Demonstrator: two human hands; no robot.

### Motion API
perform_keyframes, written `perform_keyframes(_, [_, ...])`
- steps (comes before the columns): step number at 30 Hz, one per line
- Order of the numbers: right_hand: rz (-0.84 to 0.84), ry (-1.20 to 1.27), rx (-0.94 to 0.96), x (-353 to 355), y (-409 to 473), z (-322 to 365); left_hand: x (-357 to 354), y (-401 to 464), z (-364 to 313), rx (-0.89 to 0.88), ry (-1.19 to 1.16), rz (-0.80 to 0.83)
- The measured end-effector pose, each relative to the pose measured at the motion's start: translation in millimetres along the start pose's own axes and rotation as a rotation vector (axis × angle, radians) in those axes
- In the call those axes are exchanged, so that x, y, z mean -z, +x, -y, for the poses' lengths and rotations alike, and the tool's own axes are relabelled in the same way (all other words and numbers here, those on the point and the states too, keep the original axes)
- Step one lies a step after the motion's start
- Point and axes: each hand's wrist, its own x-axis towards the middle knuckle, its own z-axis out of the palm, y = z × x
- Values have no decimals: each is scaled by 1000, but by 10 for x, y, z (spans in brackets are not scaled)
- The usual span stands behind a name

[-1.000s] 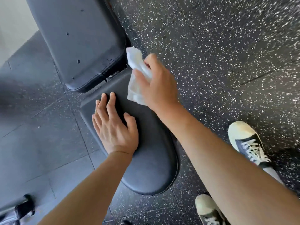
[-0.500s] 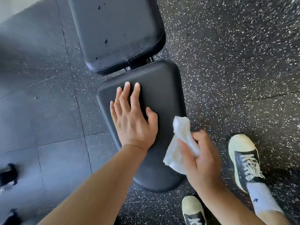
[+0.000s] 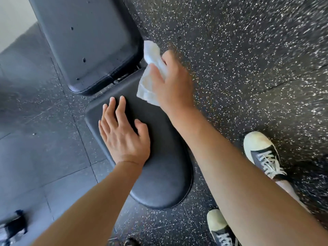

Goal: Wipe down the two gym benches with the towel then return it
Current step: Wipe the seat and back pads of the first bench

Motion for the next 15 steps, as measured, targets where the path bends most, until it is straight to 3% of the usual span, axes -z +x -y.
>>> perform_keyframes(8, [68, -16, 13, 492, -1196, -343, 44, 11, -43, 27, -16, 36])
perform_keyframes(15, [109, -86, 174, 271, -477, -108, 24, 12, -1, 33, -5, 49])
